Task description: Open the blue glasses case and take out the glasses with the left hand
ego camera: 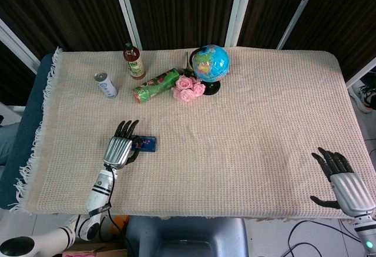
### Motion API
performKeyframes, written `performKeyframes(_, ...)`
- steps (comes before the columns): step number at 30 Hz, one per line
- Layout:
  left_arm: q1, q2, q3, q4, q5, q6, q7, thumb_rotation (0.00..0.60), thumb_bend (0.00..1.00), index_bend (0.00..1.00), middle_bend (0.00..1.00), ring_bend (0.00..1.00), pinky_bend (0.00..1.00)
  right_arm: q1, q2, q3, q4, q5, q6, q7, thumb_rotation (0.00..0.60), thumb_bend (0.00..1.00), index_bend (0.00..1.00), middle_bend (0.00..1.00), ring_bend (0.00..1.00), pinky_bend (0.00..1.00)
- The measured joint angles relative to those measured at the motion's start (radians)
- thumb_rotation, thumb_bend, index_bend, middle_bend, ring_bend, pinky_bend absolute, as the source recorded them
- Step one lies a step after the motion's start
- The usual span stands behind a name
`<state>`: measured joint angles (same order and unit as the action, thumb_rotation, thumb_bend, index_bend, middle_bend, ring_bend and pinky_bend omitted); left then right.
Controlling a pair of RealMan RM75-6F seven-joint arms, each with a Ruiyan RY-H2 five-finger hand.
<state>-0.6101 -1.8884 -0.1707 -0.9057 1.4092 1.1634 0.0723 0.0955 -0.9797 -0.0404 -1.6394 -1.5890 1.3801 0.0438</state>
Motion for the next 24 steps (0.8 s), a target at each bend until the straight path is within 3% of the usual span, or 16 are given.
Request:
performKeyframes(13,-0.024,-0.022,-0.015,0.052,0.0,0.016,-0.002,0.6,0.43,0.58,0.06,0.0,0.0,0.0,0.005,-0.001,0.001,-0.003,0.0,0.015,0.6,0.0,0.0,0.0,0.0,0.0)
performKeyframes(24,-0.069,-0.058,-0.058,0.117,-0.025,-0.001,-0.019,0.6,0.4,0.55,0.07,0.0,0.0,-0.002,0.01,0.002,0.006,0.002,0.005,0.034,0.6,0.0,0.0,0.0,0.0,0.0)
